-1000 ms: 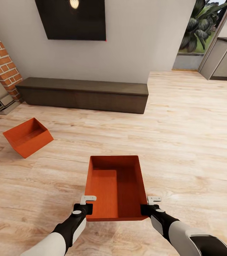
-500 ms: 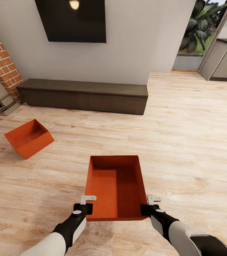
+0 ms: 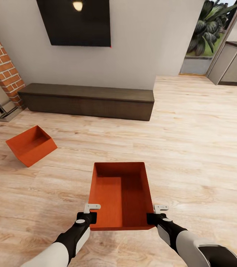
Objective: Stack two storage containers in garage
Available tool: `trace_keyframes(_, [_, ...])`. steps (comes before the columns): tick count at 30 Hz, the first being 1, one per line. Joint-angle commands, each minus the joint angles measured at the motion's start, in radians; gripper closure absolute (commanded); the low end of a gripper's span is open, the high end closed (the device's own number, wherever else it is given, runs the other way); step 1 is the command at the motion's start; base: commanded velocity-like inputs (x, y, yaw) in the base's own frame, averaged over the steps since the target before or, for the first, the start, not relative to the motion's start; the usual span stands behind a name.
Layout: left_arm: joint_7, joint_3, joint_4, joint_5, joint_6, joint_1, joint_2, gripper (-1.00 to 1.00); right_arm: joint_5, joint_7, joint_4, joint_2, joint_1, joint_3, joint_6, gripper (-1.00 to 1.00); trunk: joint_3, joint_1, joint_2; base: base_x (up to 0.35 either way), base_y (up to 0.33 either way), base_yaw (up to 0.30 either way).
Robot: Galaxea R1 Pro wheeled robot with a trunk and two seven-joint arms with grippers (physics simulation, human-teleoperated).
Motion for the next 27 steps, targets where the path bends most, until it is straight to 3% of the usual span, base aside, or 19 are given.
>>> trace_keyframes(1, [0.014,-0.003,-0.004,-0.012,0.005,0.000,0.001,1.00,-0.005,-0.003,0.003,0.000,-0.001,-0.014,-0.004,1.00,0.003,-0.004,0.007,0.000,0.000,0.000])
trace_keyframes(27, [0.013,-0.003,-0.004,-0.012,0.005,0.000,0.001,1.00,-0.005,-0.003,0.003,0.000,-0.001,-0.014,-0.002,1.00,0.084,-0.104,0.189,0.000,0.000,0.000])
